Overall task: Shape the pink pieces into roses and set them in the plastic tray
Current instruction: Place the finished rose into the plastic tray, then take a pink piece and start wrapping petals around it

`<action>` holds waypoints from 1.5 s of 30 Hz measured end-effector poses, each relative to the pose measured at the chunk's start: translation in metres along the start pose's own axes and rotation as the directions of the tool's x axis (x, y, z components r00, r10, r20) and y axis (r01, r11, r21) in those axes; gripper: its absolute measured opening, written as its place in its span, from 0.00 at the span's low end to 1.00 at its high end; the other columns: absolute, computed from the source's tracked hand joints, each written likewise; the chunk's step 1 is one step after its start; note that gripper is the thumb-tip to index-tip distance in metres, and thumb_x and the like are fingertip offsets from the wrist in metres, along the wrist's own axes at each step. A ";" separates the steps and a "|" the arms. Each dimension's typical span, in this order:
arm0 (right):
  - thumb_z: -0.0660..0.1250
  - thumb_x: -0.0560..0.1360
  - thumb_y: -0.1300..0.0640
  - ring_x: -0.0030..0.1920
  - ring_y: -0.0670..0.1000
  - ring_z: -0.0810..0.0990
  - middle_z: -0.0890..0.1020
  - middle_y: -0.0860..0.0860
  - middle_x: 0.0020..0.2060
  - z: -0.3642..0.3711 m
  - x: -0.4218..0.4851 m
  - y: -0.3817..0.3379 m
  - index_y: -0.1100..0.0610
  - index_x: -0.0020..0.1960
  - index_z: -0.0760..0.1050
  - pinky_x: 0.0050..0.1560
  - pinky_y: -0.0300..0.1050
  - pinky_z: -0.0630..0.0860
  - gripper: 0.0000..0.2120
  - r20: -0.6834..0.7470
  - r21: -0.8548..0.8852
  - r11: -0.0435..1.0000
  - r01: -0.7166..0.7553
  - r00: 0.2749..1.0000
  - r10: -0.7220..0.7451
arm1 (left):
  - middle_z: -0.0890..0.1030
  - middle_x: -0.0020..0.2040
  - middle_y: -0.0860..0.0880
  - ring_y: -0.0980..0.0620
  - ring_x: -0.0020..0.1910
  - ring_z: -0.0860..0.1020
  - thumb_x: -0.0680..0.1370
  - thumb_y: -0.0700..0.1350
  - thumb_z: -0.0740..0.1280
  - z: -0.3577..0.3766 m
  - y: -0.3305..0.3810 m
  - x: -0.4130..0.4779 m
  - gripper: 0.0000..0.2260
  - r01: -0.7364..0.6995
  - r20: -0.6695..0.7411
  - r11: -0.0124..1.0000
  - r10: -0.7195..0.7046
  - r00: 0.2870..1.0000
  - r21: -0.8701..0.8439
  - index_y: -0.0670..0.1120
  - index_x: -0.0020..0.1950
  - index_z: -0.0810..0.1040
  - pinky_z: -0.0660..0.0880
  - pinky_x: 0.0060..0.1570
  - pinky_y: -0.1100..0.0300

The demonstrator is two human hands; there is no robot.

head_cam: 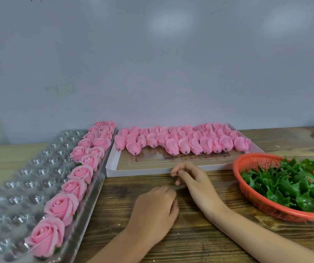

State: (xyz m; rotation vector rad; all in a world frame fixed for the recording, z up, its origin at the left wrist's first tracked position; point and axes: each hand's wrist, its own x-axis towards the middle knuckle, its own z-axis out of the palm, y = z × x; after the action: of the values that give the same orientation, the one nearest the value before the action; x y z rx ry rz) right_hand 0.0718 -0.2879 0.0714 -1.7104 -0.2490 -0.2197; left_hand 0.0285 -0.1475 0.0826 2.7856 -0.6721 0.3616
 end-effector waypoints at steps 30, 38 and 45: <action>0.68 0.78 0.48 0.54 0.55 0.77 0.74 0.56 0.61 -0.207 0.129 -0.011 0.56 0.68 0.70 0.52 0.47 0.75 0.23 -0.134 -0.990 -0.006 -0.140 0.931 0.339 | 0.65 0.35 0.56 0.57 0.36 0.65 0.80 0.50 0.55 0.005 -0.013 0.003 0.14 -0.071 0.007 0.995 0.072 0.997 -0.070 0.53 0.35 0.58 0.59 0.35 0.63; 0.72 0.73 0.45 0.56 0.55 0.77 0.74 0.54 0.59 -0.200 0.130 -0.004 0.52 0.65 0.71 0.55 0.49 0.77 0.25 -0.060 -0.998 0.003 -0.064 0.944 0.323 | 0.64 0.34 0.58 0.63 0.33 0.64 0.80 0.50 0.56 0.003 -0.014 0.004 0.16 -0.092 0.023 0.993 0.094 0.995 -0.080 0.55 0.33 0.56 0.57 0.30 0.69; 0.71 0.73 0.53 0.51 0.54 0.77 0.79 0.53 0.52 -0.196 0.126 -0.003 0.52 0.56 0.71 0.51 0.48 0.77 0.15 -0.046 -0.993 0.092 -0.076 0.955 0.293 | 0.64 0.35 0.57 0.59 0.33 0.64 0.81 0.50 0.55 0.004 -0.014 0.005 0.16 -0.090 0.021 0.994 0.091 0.996 -0.069 0.54 0.34 0.56 0.57 0.30 0.69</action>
State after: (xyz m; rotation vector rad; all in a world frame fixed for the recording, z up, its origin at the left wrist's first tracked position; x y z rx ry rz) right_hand 0.1911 -0.4760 0.1405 -3.1826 0.0806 -0.0033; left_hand 0.0397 -0.1387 0.0777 2.7059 -0.8030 0.3168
